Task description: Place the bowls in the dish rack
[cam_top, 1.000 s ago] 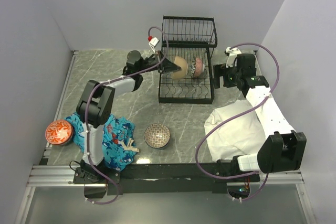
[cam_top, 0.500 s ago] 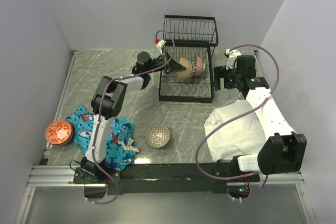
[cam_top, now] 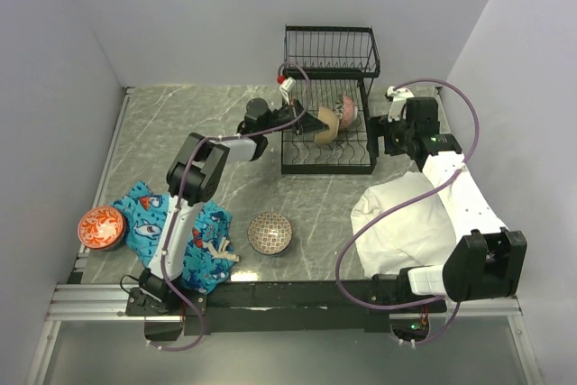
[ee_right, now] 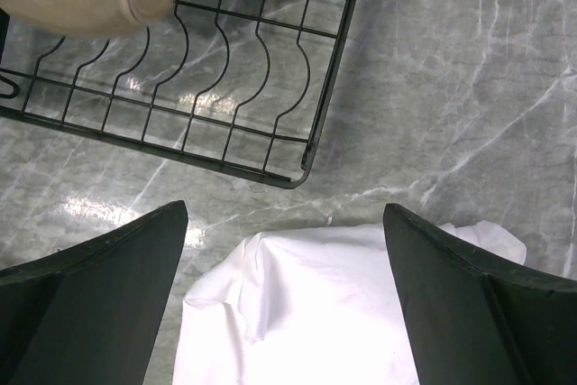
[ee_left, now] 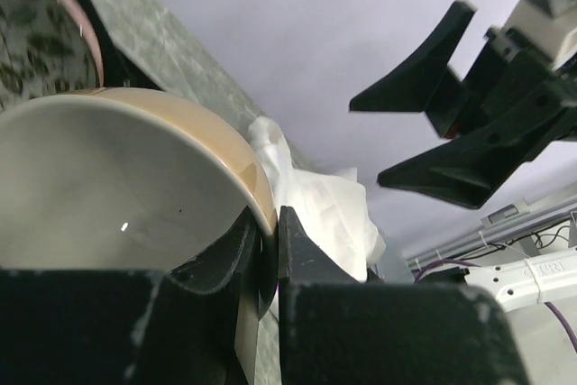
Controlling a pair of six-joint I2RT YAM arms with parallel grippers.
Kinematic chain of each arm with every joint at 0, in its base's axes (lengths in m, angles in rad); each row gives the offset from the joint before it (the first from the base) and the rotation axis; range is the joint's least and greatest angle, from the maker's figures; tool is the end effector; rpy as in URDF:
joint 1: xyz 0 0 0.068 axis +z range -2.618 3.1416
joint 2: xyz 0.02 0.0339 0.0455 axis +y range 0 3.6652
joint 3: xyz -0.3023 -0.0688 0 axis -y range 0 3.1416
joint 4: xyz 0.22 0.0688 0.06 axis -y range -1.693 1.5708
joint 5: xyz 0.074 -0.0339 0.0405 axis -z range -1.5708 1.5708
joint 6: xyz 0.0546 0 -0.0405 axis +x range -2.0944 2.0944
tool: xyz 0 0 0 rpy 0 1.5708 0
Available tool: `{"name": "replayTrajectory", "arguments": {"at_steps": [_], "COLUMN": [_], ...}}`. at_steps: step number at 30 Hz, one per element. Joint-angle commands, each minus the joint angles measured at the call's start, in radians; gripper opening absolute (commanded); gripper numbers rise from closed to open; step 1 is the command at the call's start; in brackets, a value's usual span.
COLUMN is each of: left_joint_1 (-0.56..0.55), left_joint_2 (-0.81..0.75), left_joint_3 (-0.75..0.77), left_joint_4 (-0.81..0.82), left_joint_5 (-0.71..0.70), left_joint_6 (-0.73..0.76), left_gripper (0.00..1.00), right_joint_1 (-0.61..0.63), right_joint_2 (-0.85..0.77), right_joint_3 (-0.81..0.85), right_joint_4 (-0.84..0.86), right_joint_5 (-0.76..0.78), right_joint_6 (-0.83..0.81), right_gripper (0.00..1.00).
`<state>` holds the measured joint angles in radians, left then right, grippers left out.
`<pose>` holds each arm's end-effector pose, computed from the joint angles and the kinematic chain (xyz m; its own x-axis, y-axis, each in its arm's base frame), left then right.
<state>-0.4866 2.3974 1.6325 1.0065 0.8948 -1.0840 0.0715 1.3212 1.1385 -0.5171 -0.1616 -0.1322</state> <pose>0.4642 -0.2938 0.2351 -0.7514 -0.2281 -0.6192 0.6370 -0.0059 -0.7709 0.2691 0.0281 0.3431 -0.6113 -0.1742 -0.7720 -0.2763 0.9611 0.0019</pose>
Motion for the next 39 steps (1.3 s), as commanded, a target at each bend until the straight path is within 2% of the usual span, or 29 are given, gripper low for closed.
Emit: {"name": "replayTrajectory", "arguments": {"at_steps": [1,3,6,16,29,39], "left_joint_1": [-0.029,-0.041,-0.059,-0.087,-0.058,-0.030], "left_joint_2": [-0.102,-0.145,-0.153,-0.073,0.051,0.130], "left_joint_3": [-0.058,-0.121,-0.135,0.056,0.185,0.230], "left_joint_4": [0.132,0.132,0.122,-0.154,-0.117,-0.011], "left_joint_5": [-0.052,-0.085,-0.140,-0.223,-0.215,-0.166], "left_joint_6": [0.031,0.091,0.143,0.412,0.415,0.331], "left_gripper": [0.01,0.01,0.01,0.01,0.01,0.01], "right_joint_1": [-0.004,-0.004,-0.006,-0.003,-0.004,-0.001], "right_joint_2": [-0.013,-0.014,-0.010,-0.008,-0.004,0.032], "right_joint_3": [0.012,0.014,0.010,-0.028,-0.019,0.009], "right_joint_4": [0.002,-0.004,-0.014,0.019,0.008,0.006], "right_joint_5": [-0.003,-0.007,-0.018,-0.041,-0.027,-0.029], "right_joint_6": [-0.006,-0.006,-0.003,0.022,0.025,0.025], "right_gripper": [0.97,0.97,0.97,0.97,0.97,0.97]}}
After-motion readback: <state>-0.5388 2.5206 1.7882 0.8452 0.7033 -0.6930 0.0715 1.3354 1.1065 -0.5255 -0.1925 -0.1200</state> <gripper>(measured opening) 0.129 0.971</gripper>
